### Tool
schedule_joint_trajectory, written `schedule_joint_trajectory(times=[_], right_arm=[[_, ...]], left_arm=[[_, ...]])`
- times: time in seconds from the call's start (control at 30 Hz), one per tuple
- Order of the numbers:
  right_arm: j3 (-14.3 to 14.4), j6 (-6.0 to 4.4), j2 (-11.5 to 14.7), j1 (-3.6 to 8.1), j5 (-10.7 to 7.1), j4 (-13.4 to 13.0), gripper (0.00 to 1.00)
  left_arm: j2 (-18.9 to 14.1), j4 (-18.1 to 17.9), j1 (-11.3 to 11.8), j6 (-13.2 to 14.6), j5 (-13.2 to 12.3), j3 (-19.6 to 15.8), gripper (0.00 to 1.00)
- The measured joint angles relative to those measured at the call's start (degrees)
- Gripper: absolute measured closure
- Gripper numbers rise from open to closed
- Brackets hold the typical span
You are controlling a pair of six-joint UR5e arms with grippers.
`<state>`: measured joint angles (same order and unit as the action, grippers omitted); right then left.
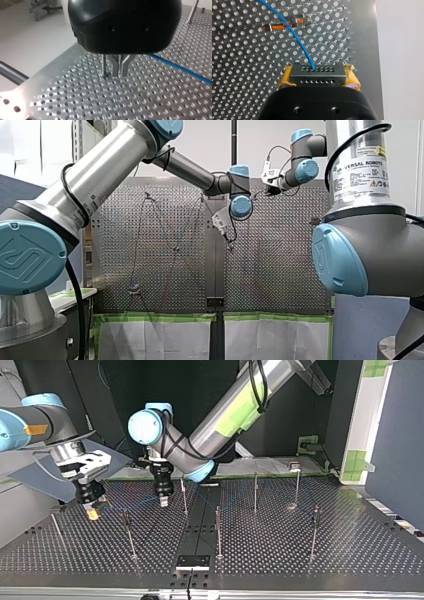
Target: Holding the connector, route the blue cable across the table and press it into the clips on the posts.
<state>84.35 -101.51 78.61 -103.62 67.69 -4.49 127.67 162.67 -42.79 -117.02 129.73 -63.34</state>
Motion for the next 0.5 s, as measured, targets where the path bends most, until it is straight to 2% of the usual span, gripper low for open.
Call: schedule_joint_trajectory(times=[0.23, 0.4, 0.5], right_arm=[[-0.21, -0.02, -0.04, -0.07, 0.02, -0.01, 1.00], [-0.30, -0.05, -0.11, -0.09, 0.08, -0.06, 1.00], [-0.30, -0.07, -0.11, -0.10, 0.12, -0.02, 1.00]], left_arm=[[-0.08, -4.03, -0.05, 0.08, -3.39, 0.07, 1.00], [-0.09, -6.59, 0.77, 0.11, -4.36, 0.09, 1.00], [-0.06, -6.67, 1.14, 0.11, -4.60, 0.06, 1.00]])
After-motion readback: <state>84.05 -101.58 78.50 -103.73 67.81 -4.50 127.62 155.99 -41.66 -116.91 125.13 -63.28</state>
